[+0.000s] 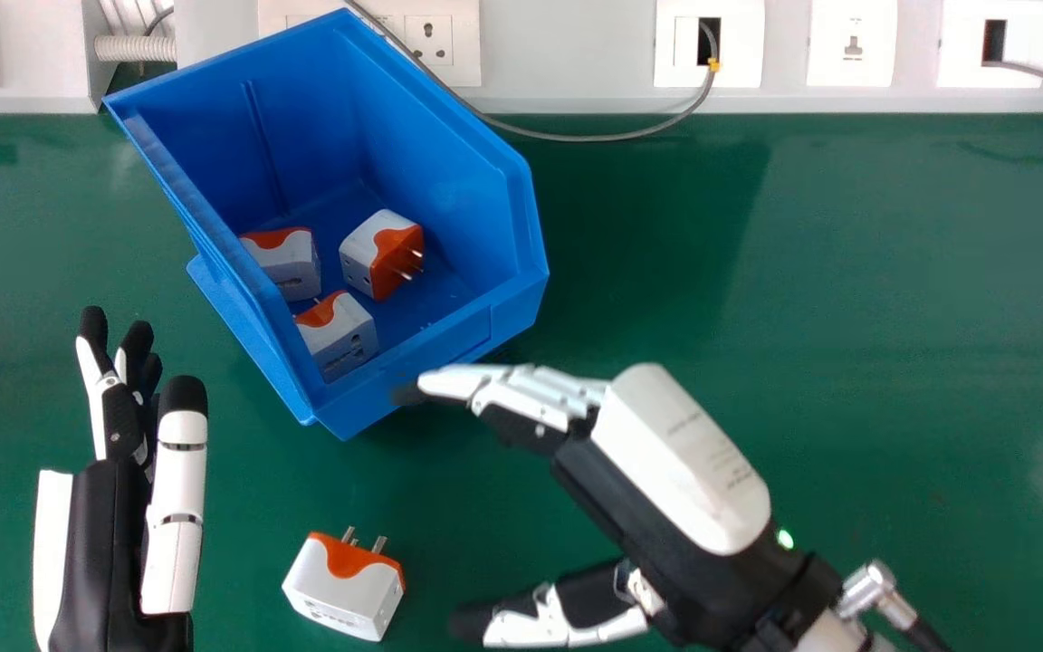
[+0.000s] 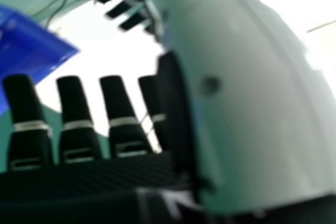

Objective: Pick all objects and put in blue box

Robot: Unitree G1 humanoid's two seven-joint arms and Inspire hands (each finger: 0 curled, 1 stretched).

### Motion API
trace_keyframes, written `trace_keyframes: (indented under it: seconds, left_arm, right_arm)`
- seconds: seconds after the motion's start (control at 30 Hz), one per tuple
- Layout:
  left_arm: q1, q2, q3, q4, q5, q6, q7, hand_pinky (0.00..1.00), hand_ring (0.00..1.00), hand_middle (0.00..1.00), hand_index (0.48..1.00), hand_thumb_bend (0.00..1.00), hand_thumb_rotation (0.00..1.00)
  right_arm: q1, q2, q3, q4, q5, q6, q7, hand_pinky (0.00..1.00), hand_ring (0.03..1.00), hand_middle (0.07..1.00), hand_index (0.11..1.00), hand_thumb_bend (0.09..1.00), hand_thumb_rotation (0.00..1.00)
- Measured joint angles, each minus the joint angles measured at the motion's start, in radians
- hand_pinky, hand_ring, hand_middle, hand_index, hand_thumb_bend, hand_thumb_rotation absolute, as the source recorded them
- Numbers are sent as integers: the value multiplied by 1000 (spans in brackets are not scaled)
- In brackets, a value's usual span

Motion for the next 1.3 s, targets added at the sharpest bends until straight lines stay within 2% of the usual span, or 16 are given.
trace_keyframes:
  seconds: [0.07, 0.23, 0.37, 0.53, 0.6, 0.67, 0.7, 0.8, 0.9, 0.97, 1.1, 1.2, 1.3]
  left_arm:
    - [-5, 4, 3, -5, -1, 6, 0, 1000, 1000, 1000, 1000, 298, 952]
    - [-5, 6, 7, -25, -5, 42, -1, 1000, 1000, 1000, 1000, 301, 945]
    - [-4, 10, 9, -35, -10, 43, -1, 1000, 1000, 1000, 1000, 285, 940]
    - [7, 9, 12, -54, 0, 59, 4, 1000, 1000, 1000, 1000, 297, 943]
    - [12, 9, 18, -54, -2, 63, 4, 1000, 1000, 1000, 1000, 318, 940]
    - [18, 9, 20, -55, -10, 64, 3, 1000, 1000, 1000, 1000, 323, 919]
    - [20, 8, 23, -55, -15, 64, 2, 1000, 1000, 1000, 1000, 325, 915]
    - [24, 8, 29, -55, -26, 63, 0, 1000, 1000, 1000, 1000, 316, 898]
    - [26, 8, 31, -55, -27, 59, 0, 1000, 1000, 1000, 1000, 298, 908]
    - [29, 8, 33, -54, -29, 51, -1, 1000, 1000, 1000, 1000, 292, 911]
    - [31, 8, 36, -51, -39, 35, -2, 1000, 1000, 1000, 1000, 298, 913]
    - [36, 8, 38, -37, -41, 21, -5, 1000, 1000, 1000, 1000, 307, 917]
    - [37, 8, 38, -29, -41, 18, -6, 1000, 1000, 1000, 1000, 322, 924]
  right_arm:
    - [-1, 2, 6, 19, 0, -30, 4, 578, 731, 772, 759, 490, 79]
    - [-26, 22, 40, 98, -24, -72, 15, 535, 701, 750, 740, 483, 129]
    - [-71, 48, 65, 140, -55, -96, 19, 552, 702, 737, 711, 537, 85]
    - [-163, 98, 105, 232, -92, -132, 17, 525, 677, 710, 695, 596, 47]
    - [-202, 115, 119, 267, -117, -136, 16, 528, 682, 719, 708, 591, 43]
    - [-239, 124, 134, 297, -130, -140, 17, 528, 684, 726, 714, 576, 31]
    - [-259, 129, 139, 314, -143, -145, 15, 521, 675, 720, 707, 589, 26]
    - [-317, 147, 159, 362, -182, -151, 15, 534, 688, 741, 723, 555, 27]
    - [-370, 159, 177, 408, -194, -153, 20, 542, 698, 748, 723, 610, 4]
    - [-412, 165, 184, 440, -199, -152, 32, 562, 721, 764, 745, 611, 1]
    - [-495, 169, 205, 493, -231, -151, 57, 576, 733, 770, 751, 659, 0]
    - [-533, 179, 222, 540, -246, -146, 61, 576, 734, 767, 744, 717, 0]
    - [-568, 187, 238, 590, -264, -134, 63, 576, 734, 764, 739, 728, 0]
